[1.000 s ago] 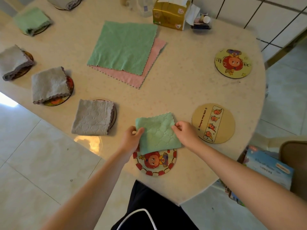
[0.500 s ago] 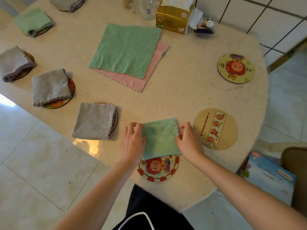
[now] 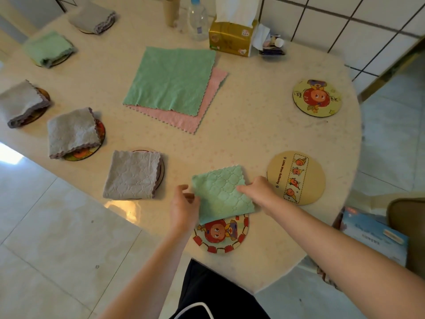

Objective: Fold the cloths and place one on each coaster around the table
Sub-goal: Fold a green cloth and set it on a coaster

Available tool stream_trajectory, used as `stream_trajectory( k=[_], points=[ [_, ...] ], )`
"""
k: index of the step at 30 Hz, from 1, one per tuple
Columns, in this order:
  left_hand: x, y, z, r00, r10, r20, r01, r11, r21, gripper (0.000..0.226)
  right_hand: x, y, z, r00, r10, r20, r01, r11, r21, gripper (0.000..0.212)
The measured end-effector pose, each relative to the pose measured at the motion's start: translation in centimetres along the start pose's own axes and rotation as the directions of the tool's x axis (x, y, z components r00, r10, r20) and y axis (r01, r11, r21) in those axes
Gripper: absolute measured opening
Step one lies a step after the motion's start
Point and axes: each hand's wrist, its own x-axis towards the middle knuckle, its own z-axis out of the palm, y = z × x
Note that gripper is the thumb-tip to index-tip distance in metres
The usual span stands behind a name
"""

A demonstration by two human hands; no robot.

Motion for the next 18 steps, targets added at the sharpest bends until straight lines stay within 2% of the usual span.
stream_trajectory(
  k=[2, 5, 7, 11, 14, 18],
  points=[
    [0.2, 0.5, 0.0, 0.99, -0.14, 0.025, 0.141, 0.985, -0.098, 0.038, -0.3, -0.3, -0.2, 0.998, 0.041, 0.043, -0.045, 0.993, 0.113, 0.024],
    [0.8, 1.4, -0.3, 0.976, -0.215, 0.03, 0.217, 0.963, -0.158, 0.043, -0.4, -0.7, 0.0, 0.995, 0.056, 0.08, -0.074, 0.968, 0.242, 0.029],
    [0.9, 2.0, -0.3, 0.965, -0.252, 0.074, 0.263, 0.935, -0.237, 0.042, -1.0, -1.1, 0.1, 0.997, 0.019, 0.071, -0.038, 0.961, 0.274, 0.035],
    [0.2, 2.8, -1.1, 0.971, -0.189, 0.148, 0.232, 0.898, -0.374, 0.035, -3.5, -1.2, -0.4, 0.991, -0.134, 0.008, 0.128, 0.955, 0.267, 0.03],
    [-1.6, 1.7, -2.3, 0.976, -0.094, 0.195, 0.155, 0.934, -0.323, 0.03, -5.7, 0.7, -0.6, 0.976, -0.214, 0.037, 0.197, 0.945, 0.261, 0.025],
    [-3.1, -1.2, -3.1, 0.98, -0.016, 0.196, 0.057, 0.977, -0.203, 0.032, -6.6, 3.9, 0.7, 0.972, -0.206, 0.117, 0.174, 0.956, 0.236, 0.008]
  ],
)
